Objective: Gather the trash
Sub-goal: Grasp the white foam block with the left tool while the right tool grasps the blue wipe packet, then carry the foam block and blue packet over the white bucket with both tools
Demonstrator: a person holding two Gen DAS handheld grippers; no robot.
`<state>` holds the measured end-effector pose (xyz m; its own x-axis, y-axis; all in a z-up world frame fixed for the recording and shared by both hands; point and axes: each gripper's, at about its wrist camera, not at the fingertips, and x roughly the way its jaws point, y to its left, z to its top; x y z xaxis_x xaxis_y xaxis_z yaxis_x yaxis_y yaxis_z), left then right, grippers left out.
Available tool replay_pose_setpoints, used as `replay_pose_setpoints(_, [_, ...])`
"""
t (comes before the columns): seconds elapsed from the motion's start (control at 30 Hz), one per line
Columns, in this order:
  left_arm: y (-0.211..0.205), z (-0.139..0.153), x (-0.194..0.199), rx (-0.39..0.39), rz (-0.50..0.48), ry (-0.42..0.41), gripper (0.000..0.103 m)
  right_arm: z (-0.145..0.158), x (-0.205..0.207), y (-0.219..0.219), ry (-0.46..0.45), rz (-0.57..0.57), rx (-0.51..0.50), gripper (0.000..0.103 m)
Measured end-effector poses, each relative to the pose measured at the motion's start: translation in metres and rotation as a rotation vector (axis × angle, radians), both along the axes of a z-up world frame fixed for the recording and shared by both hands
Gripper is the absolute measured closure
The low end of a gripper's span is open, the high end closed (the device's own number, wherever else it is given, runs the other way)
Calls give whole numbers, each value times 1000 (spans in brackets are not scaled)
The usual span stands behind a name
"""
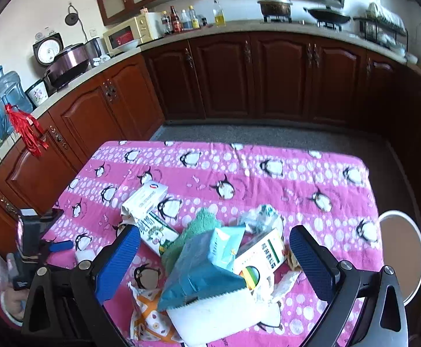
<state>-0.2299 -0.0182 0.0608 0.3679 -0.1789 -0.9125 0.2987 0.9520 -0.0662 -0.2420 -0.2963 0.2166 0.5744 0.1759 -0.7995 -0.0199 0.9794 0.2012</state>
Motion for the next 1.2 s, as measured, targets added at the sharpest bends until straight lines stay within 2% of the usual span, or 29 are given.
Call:
replay_pose_setpoints(0.03, [-2, -3, 1, -4, -13, 16, 42, -5, -2, -2, 14, 2, 16, 0])
replay_pose_setpoints(0.07, [-3, -6, 2, -26, -22, 35, 48, -8, -5, -4, 24, 5, 30, 0])
replay_pose_setpoints(0.1, [-4, -8, 3, -40, -25, 46, 51, -14, -8, -5, 42, 12, 46, 0])
replay_pose_setpoints(0.17, [-8, -5, 3, -16, -37, 12, 58, -20, -12, -4, 59, 19, 58, 0])
replay_pose_setpoints(0.27, [-10, 2, 6, -52, -37, 9, 64, -29, -11, 0, 85, 34, 73, 1])
replay_pose_setpoints(0.3, [-10, 6, 8, -68, -36, 5, 65, -33, -8, 1, 98, 43, 79, 5])
replay_pose_setpoints(0.37, [-9, 16, 10, -94, -33, -10, 65, -39, -4, 3, 120, 51, 77, 22])
replay_pose_setpoints(0.43, [-9, 27, 13, -113, -30, -29, 65, -44, -2, 3, 134, 56, 97, 48])
replay_pose_setpoints(0.47, [-9, 33, 14, -125, -30, -41, 65, -46, -1, 3, 143, 63, 116, 54])
replay_pose_setpoints(0.57, [-11, 49, 16, -176, -43, -58, 65, -48, -4, 1, 129, 65, 152, 56])
replay_pose_setpoints(0.67, [-12, 57, 17, -216, -40, -48, 65, -38, -10, -3, 72, 60, 188, 57])
replay_pose_setpoints(0.83, [-33, 79, 17, -219, -79, -93, 65, -16, -16, -15, 2, 52, 158, 58])
replay_pose_setpoints(1.03, [-89, 114, 17, -273, -218, -116, 65, 3, -33, -65, -55, -68, 114, 58])
replay_pose_setpoints(1.2, [-160, 132, 9, -311, -371, -100, 65, 10, -54, -124, -73, -210, 80, 57])
